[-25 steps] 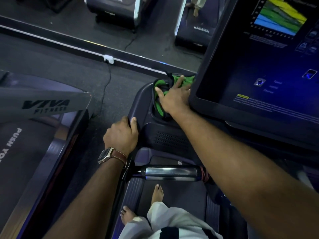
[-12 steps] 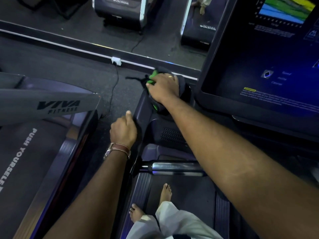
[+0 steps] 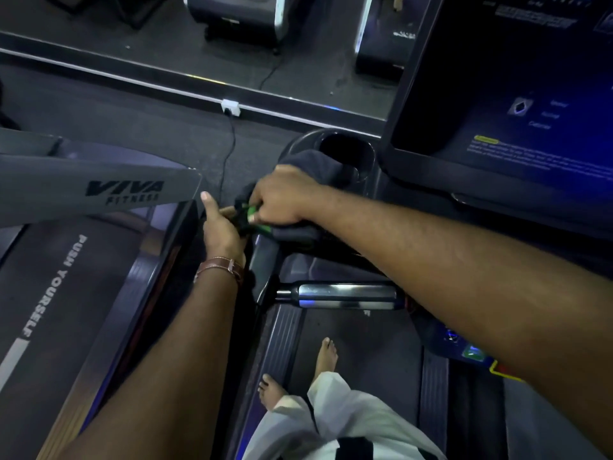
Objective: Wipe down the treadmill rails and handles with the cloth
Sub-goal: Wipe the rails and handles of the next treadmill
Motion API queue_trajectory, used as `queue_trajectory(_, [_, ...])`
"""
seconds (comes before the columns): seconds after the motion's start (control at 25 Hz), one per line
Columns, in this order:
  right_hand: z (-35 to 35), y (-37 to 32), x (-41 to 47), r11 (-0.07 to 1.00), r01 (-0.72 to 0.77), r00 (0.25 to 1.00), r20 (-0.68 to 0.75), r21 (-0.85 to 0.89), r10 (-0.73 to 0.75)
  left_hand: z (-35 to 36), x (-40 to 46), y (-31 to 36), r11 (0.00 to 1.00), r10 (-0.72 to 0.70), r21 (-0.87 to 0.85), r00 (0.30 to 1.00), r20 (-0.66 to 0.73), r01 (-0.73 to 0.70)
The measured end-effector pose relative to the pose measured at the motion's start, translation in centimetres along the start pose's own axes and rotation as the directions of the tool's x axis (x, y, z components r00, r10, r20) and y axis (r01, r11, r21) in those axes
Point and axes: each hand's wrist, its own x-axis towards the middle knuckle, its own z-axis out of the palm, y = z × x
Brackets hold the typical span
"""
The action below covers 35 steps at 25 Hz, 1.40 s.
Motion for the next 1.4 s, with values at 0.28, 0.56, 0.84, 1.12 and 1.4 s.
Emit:
queue_trajectory(0.28, [4.3, -3.1, -5.4, 0.967, 0.136, 0.967, -0.241, 0.215, -0.082, -2.0, -0.3, 0.2, 0.937, -0.019, -0.345, 0.995, 0.102, 0.053])
queue_trajectory(0.56, [4.9, -8.9, -9.1, 0.883, 0.052, 0.967, -0.246, 0.467, 0.073, -3.7, -2.4, 1.2, 0.973, -0.157, -0.098, 0.912, 0.379, 0.209])
queue_trajectory(0.84, [3.2, -8.3, -11.3, -0.008, -0.073, 0.881, 0.068, 0.997, 0.469, -7.7, -8.0, -1.6, 0.959, 0.083, -0.273, 0.853, 0.515, 0.071])
queue_trajectory(1.12, [1.0, -6.2, -13.8, -0.681, 0.190, 0.858, 0.217, 0.708, 0.466, -4.2, -11.3, -1.1, 0.854, 0.350, 0.010, 0.589, 0.728, -0.520])
queue_trajectory(1.4, [0.1, -4.9, -21.1, -0.742, 0.290, 0.868, 0.160, 0.605, 0.470, 0.2, -13.2, -2.5, 0.846, 0.212, 0.125, 0.542, 0.813, -0.518])
